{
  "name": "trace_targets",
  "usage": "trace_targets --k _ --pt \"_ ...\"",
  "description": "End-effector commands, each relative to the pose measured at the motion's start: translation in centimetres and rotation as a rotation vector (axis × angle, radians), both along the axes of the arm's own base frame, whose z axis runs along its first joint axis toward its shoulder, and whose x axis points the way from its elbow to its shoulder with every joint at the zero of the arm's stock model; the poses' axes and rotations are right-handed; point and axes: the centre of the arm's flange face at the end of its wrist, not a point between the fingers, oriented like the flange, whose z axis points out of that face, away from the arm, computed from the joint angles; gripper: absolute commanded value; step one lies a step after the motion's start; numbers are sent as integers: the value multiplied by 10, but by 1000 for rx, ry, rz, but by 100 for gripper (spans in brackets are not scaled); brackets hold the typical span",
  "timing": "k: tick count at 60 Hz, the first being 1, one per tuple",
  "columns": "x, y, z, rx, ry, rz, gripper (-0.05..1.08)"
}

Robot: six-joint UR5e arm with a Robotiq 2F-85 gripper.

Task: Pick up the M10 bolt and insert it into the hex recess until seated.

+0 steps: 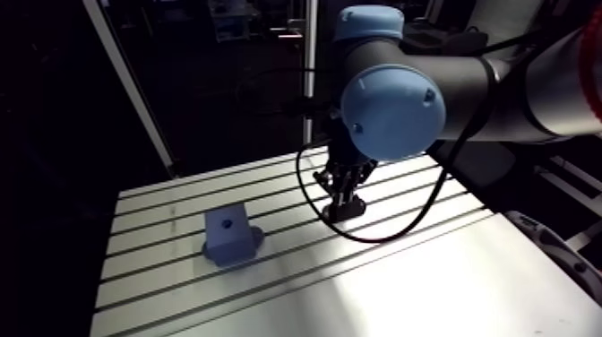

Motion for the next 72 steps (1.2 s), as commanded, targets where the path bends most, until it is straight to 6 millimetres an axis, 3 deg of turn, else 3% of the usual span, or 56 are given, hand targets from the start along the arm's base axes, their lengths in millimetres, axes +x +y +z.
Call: trace_targets --k 1,21,55,72 --pt "0 0 0 0 1 0 78" --pt "-1 0 1 1 2 0 88" --pt "-15 0 32 4 46 11 94" --pt "-20 0 77 -3 28 8 99"
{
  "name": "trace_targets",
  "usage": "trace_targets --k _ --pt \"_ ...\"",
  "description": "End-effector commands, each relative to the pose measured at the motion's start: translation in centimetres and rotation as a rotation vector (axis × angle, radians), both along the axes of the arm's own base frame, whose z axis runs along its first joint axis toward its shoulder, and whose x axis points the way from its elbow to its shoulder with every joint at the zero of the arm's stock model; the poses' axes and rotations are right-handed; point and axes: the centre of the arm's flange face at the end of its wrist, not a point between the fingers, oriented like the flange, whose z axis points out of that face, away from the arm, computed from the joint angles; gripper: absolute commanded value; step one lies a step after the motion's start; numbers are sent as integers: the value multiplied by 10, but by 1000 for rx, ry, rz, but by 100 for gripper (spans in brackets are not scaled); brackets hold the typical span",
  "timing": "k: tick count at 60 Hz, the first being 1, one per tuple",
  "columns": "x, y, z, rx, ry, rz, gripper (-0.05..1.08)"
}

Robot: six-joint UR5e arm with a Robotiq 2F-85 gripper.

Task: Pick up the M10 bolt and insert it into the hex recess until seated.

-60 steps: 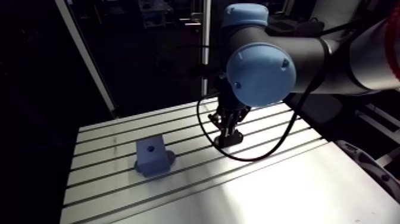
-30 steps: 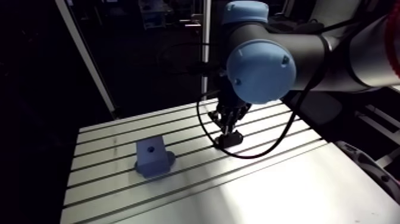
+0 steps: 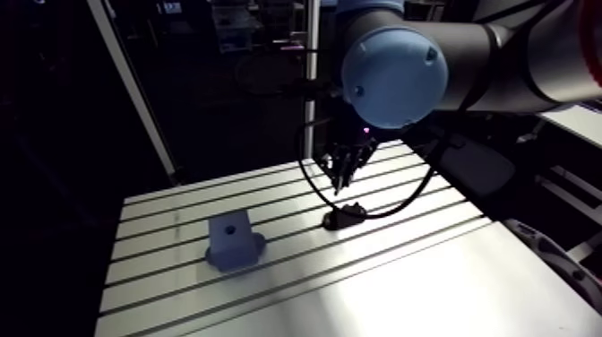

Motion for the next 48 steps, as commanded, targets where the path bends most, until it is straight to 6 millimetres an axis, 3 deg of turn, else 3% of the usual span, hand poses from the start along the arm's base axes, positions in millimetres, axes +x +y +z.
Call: trace_targets --k 1,15,35,41,48 --pt "-4 -1 36 -8 -23 -9 100" --pt "0 -9 73 -15 -37 -9 102" --pt "8 -54 111 -17 -90 87 105" --pt "12 -79 123 -11 -131 139 105" --pt "15 -92 128 4 -165 185 104"
